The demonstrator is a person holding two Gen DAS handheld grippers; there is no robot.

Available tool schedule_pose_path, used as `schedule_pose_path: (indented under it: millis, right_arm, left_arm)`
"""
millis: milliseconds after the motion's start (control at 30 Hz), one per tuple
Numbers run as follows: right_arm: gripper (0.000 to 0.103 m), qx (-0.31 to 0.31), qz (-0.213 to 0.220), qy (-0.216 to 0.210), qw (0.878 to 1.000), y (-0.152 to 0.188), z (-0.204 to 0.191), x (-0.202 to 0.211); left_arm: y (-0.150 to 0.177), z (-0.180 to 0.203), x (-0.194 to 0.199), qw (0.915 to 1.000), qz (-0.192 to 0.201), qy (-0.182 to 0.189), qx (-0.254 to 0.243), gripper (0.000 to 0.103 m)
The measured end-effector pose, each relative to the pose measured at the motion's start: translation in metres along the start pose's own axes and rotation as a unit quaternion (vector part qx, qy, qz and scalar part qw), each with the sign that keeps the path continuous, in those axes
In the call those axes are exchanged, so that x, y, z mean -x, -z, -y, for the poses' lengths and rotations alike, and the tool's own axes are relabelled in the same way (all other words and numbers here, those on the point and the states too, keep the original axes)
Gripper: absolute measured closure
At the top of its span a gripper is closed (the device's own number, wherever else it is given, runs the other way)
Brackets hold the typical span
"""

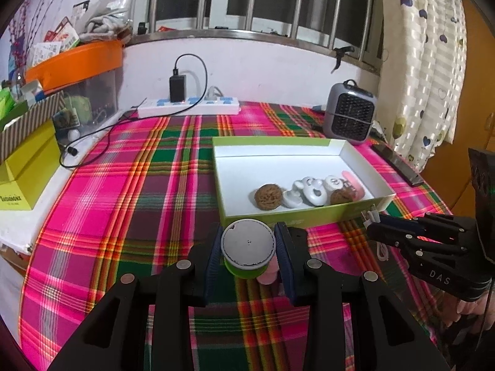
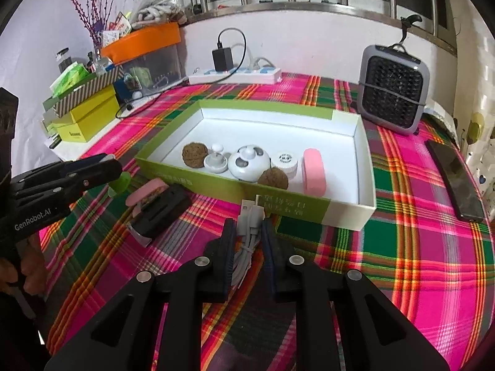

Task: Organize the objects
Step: 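Carry the container and cable over the box and lower them inside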

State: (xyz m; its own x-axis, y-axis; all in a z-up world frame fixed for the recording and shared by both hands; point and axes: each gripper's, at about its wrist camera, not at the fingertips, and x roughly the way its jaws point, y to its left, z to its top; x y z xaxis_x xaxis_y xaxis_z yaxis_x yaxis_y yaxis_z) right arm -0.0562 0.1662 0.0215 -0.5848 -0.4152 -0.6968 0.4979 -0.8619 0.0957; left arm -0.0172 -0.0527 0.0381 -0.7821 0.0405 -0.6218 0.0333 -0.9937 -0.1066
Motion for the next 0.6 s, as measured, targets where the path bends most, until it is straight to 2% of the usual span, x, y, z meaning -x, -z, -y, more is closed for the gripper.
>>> schedule_pose_path:
  millis: [600]
  right_arm:
    - [0.085,-0.005,0.038,0.001,0.999,-0.007,0.005,0.026]
  left_arm:
    - [-0.009,0.025,0.011,0.9993,0.015,0.027,-0.02,0.071]
